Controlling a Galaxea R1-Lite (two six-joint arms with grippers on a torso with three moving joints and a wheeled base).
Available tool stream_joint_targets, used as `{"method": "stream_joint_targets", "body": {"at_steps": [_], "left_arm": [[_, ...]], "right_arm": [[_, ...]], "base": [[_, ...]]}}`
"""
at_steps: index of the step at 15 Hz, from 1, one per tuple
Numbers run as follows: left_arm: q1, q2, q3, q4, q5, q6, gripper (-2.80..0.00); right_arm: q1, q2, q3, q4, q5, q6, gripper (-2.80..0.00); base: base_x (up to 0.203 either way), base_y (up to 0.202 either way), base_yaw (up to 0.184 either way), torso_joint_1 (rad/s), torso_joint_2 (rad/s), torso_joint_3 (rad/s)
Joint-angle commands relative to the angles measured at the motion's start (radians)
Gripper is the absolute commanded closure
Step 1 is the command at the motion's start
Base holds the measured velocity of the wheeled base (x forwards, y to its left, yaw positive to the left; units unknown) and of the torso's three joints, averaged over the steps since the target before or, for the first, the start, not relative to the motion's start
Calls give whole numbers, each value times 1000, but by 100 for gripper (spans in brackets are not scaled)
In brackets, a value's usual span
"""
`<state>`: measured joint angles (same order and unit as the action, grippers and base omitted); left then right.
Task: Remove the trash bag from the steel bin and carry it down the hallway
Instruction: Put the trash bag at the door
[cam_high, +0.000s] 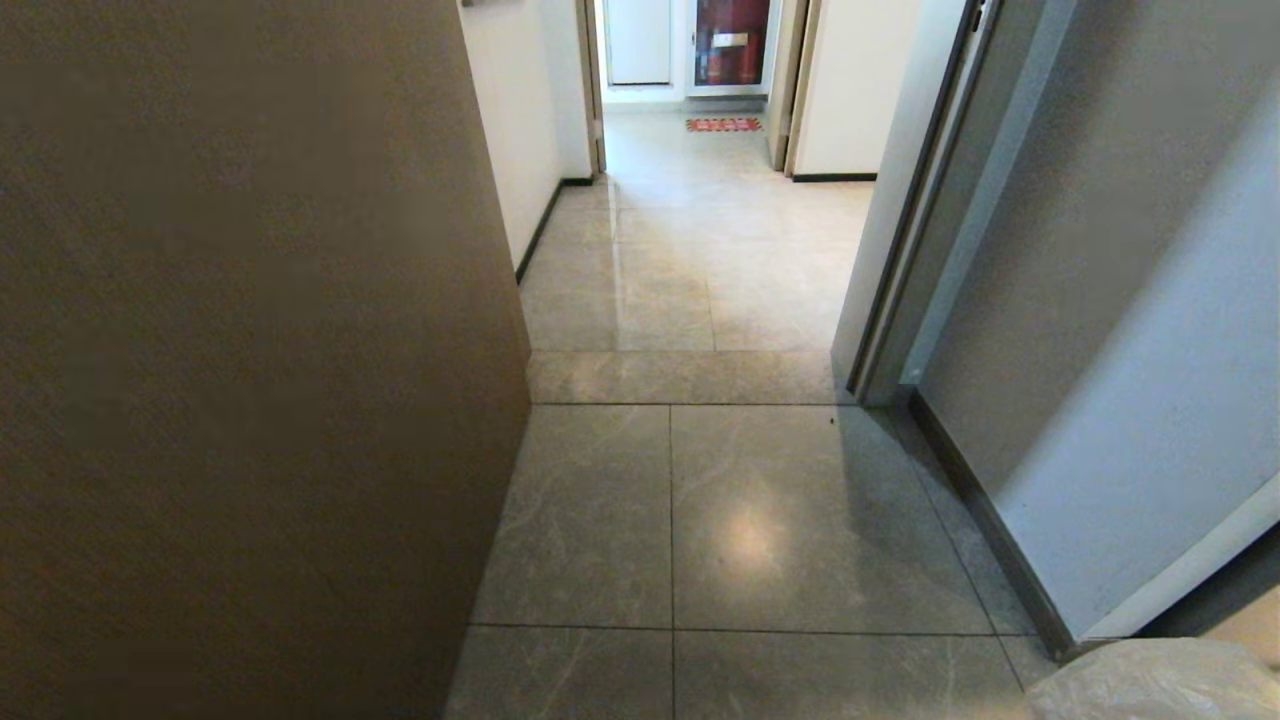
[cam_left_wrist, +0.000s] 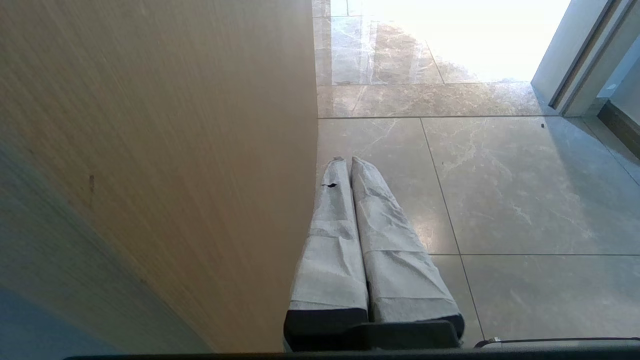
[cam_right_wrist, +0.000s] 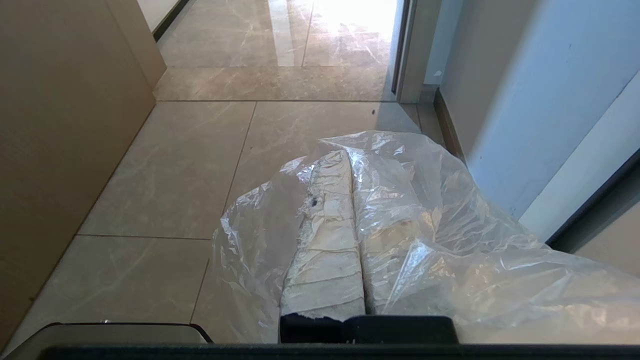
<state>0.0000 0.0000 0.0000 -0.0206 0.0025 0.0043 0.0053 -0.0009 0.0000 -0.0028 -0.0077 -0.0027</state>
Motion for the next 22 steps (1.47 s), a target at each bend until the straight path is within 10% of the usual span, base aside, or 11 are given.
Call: {"method": "stream_joint_targets", "body": {"at_steps": [1,22], "left_arm": [[0,0,11,1,-1,0,0],[0,0,11,-1,4,-4,0]], "right_arm": [[1,1,0,0,0,0,0],[1,1,0,0,0,0,0]], "base": [[0,0,0,0,0,0],[-34,0,0,0,0,0]]}}
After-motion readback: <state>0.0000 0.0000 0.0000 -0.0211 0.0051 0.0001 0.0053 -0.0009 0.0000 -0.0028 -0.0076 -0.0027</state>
